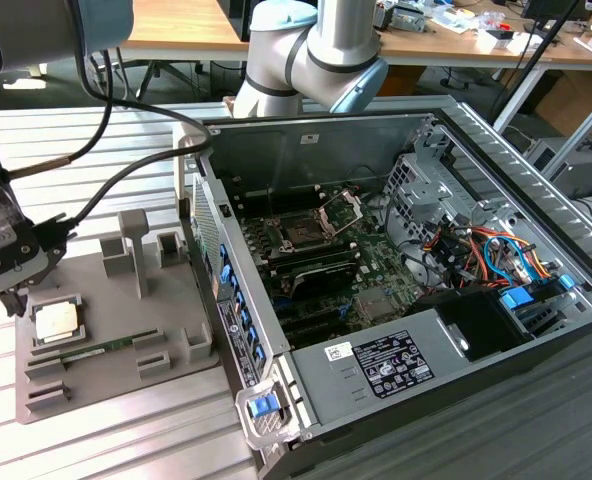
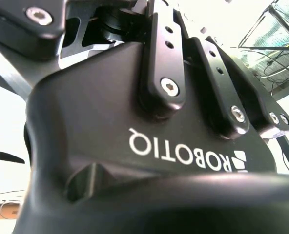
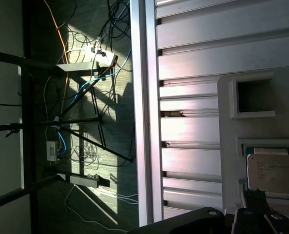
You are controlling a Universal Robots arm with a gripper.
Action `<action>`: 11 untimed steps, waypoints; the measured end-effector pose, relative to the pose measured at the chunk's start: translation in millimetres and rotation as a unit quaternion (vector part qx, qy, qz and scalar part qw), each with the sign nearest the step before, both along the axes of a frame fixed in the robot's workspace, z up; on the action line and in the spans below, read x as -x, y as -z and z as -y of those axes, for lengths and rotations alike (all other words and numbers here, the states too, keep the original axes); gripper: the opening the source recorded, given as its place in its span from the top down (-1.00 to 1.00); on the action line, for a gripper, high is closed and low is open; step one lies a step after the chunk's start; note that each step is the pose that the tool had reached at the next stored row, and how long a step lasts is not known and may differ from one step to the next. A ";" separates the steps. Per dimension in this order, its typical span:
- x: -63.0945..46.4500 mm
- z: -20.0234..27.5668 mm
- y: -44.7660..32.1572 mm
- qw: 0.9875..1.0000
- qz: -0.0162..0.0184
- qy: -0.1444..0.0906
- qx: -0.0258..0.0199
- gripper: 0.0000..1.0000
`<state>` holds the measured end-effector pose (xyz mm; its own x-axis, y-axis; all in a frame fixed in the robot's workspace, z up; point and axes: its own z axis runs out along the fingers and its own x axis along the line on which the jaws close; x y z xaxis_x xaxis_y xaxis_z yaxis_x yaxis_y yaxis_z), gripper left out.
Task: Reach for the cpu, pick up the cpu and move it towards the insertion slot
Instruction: 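Pick up the cpu and move it towards the insertion slot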
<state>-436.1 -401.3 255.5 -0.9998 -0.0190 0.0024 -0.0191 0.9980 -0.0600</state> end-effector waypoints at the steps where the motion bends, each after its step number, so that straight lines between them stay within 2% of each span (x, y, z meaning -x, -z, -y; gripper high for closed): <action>1: 0.0 0.0 0.2 1.000 0.000 0.000 0.000 0.79; 11: 0.0 0.0 2.5 1.000 0.000 0.000 0.001 0.79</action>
<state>-436.1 -401.3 253.0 -0.9998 -0.0190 0.0024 -0.0191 0.9979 -0.0621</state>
